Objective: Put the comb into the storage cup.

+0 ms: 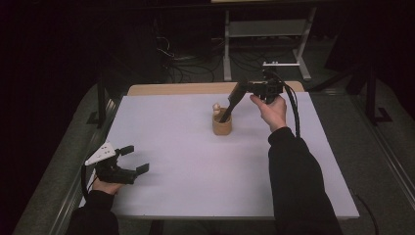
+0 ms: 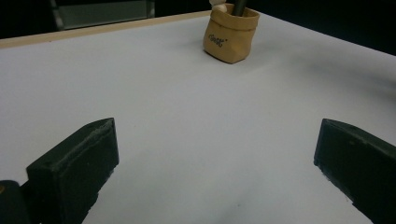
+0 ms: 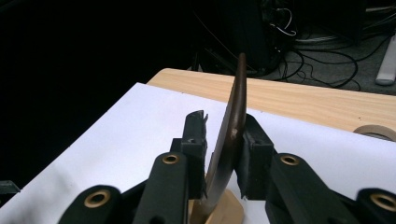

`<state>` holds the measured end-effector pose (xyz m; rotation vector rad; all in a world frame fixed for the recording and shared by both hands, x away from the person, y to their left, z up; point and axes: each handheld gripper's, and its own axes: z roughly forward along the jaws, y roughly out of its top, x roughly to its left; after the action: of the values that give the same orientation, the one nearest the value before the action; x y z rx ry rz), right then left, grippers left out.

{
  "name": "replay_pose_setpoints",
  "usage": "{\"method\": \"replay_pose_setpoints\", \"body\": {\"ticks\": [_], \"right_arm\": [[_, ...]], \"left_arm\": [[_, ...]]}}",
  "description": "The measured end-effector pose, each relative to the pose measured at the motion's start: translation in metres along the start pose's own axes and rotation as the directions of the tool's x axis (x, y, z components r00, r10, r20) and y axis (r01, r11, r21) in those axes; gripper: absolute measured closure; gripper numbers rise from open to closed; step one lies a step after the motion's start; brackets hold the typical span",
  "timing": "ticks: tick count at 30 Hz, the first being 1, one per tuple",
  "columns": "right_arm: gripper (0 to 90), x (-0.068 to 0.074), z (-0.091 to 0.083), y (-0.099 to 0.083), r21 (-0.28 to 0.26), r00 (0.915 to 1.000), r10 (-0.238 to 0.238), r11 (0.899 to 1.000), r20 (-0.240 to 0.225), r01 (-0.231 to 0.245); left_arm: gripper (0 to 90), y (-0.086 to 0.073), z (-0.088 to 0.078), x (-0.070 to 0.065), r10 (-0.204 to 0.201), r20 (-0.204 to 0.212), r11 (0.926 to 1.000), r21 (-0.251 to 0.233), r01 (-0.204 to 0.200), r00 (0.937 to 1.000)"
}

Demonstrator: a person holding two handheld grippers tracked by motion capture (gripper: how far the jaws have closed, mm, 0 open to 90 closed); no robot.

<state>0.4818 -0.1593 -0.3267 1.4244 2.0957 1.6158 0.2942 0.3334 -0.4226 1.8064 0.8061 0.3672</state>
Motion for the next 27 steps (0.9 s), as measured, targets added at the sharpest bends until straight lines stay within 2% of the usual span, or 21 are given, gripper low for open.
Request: {"method": "replay_pose_setpoints", "body": {"ticks": [7,15,23,27], "right_arm": [[63.4,0.0,-0.003,-0.001,0.001,0.9994,-0.026,1.0,0.024,0.026],[50.8,-0.008,-0.009,-0.004,0.001,0.9994,-0.021,1.0,0.028,0.021],[36.8,-0.016,-0.018,-0.007,0.014,0.9998,-0.019,1.0,-0.003,0.019],[28.1,-0.018,-0.022,-0.01,0.034,0.9983,-0.051,0.998,-0.028,0.052]], "left_arm": [[0.0,0.0,0.001,0.001,-0.005,0.001,1.0,-0.002,0.005,1.0],[0.0,-0.001,0.002,0.001,-0.003,0.001,1.0,0.006,0.003,1.0],[0.0,-0.001,0.003,0.001,-0.003,0.0,0.9999,0.01,0.003,1.0],[0.0,-0.001,0.003,0.001,-0.007,0.0,0.9999,0.015,0.007,1.0]]}}
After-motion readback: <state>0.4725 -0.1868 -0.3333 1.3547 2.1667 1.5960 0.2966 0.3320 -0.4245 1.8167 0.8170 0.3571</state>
